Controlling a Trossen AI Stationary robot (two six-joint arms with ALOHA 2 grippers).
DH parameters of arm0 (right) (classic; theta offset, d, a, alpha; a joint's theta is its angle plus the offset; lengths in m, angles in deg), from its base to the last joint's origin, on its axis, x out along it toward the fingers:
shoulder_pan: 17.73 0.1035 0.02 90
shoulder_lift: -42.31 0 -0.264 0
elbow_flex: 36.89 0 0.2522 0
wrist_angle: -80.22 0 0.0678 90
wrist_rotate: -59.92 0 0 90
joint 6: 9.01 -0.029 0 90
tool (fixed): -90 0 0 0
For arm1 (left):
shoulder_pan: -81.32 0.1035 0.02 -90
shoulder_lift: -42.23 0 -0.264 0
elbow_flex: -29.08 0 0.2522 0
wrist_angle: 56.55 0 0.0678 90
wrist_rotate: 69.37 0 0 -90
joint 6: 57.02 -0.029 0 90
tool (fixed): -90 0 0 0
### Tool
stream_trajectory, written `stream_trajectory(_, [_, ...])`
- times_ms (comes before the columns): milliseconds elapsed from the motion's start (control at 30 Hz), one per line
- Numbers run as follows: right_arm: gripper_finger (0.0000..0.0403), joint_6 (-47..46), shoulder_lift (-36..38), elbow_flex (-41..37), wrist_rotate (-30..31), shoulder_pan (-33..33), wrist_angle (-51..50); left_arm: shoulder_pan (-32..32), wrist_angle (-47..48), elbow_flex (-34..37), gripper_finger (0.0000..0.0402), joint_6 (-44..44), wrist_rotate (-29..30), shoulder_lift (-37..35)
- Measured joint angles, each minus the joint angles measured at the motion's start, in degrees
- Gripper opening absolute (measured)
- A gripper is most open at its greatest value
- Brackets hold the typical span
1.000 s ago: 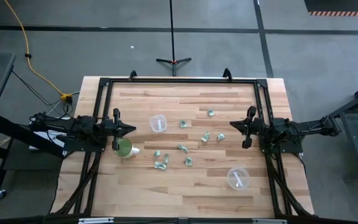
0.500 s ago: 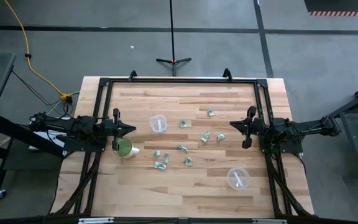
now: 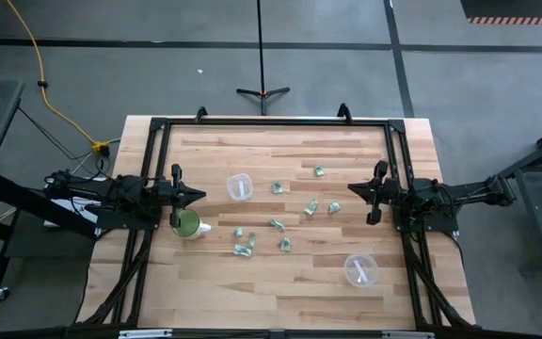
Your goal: Pick and place items into bin
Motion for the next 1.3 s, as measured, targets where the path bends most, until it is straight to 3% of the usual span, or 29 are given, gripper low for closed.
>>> stream_trajectory(867, [0.0007, 0.0, 0.0, 0.0, 0.0, 0.0, 0.2, 0.0, 0.0, 0.0, 0.0051, 0.0, 0.0, 0.0])
stream_trajectory(1167, [0.0006, -22.5, 0.0, 0.0, -1.3, 0.0, 0.5, 0.0, -0.4, 0.0, 0.0051, 0.0, 0.0, 0.0])
stream_trajectory(1300, [0.0006, -24.0, 0.0, 0.0, -1.3, 0.0, 0.3, 0.0, -0.6, 0.0, 0.0051, 0.0, 0.0, 0.0])
